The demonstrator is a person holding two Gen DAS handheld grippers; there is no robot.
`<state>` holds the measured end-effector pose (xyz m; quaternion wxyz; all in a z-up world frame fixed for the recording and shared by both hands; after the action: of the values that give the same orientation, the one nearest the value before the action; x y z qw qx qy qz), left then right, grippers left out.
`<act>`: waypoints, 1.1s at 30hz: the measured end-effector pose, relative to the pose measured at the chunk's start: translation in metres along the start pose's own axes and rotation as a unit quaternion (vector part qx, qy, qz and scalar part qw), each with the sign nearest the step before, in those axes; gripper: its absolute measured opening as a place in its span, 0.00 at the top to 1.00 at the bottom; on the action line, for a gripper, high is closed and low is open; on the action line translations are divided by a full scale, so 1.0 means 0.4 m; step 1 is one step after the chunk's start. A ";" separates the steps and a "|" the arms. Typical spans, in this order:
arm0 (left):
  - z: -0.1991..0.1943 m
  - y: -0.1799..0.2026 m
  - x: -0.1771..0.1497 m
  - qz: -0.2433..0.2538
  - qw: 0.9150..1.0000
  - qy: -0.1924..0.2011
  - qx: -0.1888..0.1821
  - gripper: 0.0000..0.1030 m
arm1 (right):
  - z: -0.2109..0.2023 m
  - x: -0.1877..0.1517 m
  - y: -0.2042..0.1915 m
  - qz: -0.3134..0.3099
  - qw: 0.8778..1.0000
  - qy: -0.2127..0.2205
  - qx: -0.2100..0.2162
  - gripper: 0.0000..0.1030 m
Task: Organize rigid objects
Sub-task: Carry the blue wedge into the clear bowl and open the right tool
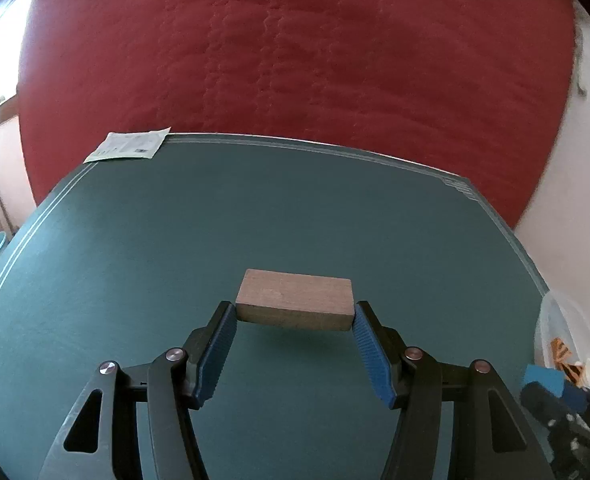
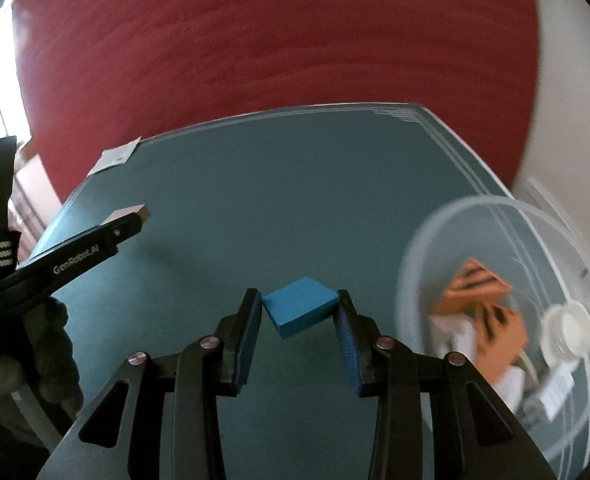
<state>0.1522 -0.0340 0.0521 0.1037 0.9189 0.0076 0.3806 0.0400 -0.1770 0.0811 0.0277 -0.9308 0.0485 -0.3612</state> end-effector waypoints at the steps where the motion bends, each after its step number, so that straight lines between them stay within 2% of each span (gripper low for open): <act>1: -0.004 0.004 -0.002 0.002 1.000 0.001 -0.001 0.39 | -0.015 -0.005 0.020 0.009 1.000 0.003 -0.006 0.63; 16: -0.064 0.071 -0.015 0.032 0.999 0.025 -0.026 0.42 | -0.098 -0.044 0.196 0.089 0.993 0.026 -0.071 0.63; 23: -0.073 0.076 -0.015 0.037 0.998 0.028 -0.032 0.41 | -0.119 -0.056 0.259 0.114 0.986 0.038 -0.119 0.61; 25: -0.067 0.066 -0.012 0.030 0.999 0.019 -0.035 0.32 | -0.122 -0.060 0.278 0.123 0.984 0.038 -0.126 0.46; 26: -0.059 0.053 -0.008 0.018 0.999 0.011 -0.041 0.24 | -0.126 -0.063 0.288 0.132 0.983 0.040 -0.125 0.39; 33: -0.042 -0.028 0.020 -0.020 0.999 0.003 -0.041 0.21 | -0.147 -0.071 0.278 0.125 0.982 0.057 -0.132 0.39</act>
<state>0.1471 -0.0190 0.0670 0.1484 0.9124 0.0104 0.3813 -0.0284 -0.2853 0.0957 -0.0537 -0.8908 0.2133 -0.3975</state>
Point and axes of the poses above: each gripper's, at about its wrist camera, not at the fingertips, and z roughly the way its jaws point, y to its right, x to its top, the point moved 3 cm from there along z, roughly the way its jaws point
